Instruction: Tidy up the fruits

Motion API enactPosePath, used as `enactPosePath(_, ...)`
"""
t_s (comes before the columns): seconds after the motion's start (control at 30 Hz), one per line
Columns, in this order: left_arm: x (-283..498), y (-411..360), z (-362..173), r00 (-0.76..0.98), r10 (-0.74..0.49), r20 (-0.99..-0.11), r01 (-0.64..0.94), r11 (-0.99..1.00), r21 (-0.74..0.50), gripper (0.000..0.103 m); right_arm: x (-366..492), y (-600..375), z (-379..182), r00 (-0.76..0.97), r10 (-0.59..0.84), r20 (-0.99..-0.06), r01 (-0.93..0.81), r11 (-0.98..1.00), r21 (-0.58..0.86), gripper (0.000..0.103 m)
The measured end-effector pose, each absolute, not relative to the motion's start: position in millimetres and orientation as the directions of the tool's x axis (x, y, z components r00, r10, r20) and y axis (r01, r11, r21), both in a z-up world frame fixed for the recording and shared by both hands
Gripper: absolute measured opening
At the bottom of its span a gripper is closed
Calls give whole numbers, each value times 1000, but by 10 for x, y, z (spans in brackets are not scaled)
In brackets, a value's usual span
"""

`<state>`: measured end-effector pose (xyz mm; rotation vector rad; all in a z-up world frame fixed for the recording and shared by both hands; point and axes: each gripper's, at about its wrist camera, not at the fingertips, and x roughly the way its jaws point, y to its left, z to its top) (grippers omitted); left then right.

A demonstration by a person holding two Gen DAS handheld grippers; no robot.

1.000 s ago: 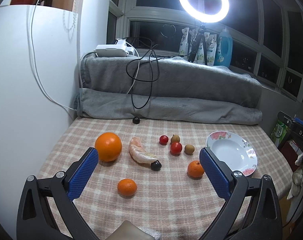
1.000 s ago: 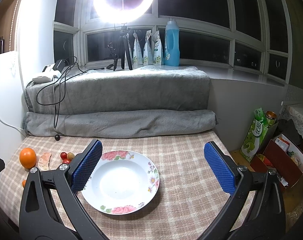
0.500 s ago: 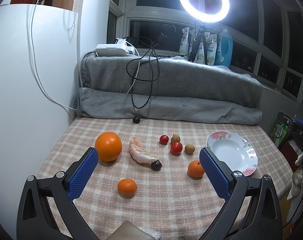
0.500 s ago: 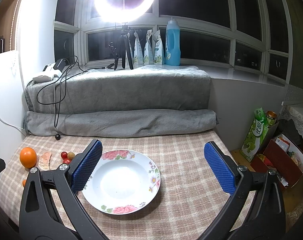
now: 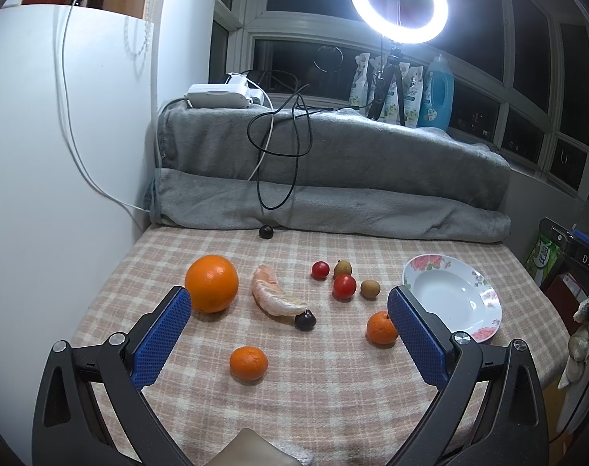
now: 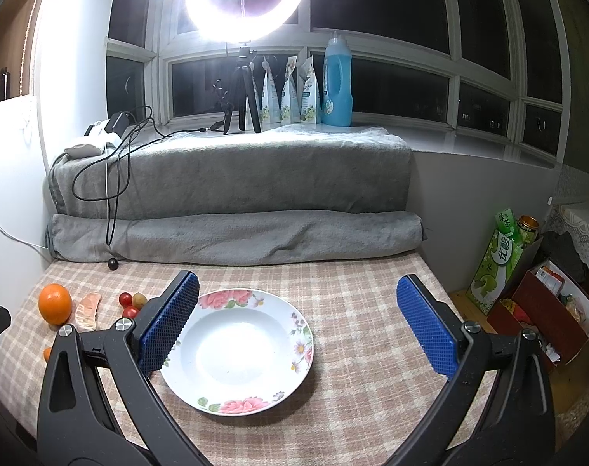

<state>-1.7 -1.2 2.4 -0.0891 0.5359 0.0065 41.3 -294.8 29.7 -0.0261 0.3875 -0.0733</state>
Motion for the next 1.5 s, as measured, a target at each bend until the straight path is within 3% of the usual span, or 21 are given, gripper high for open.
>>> enactPosePath(0.43,-8,42,-44,854,-10,-521,-44,995,-91,101,488,-2845,224,913,-59,-404,41,998,-53,103)
enactPosePath(1.13,158,593,-260,818,5,-576,-132,975,-180,101,1034,-2293,117,873,87,-480,-146,985,-87,103)
enactPosePath(1.5,257,858,-379,806,-4,-591,-143,969,-202,100,1492,-1645,-33,702,321,-636,-404,914,16,103)
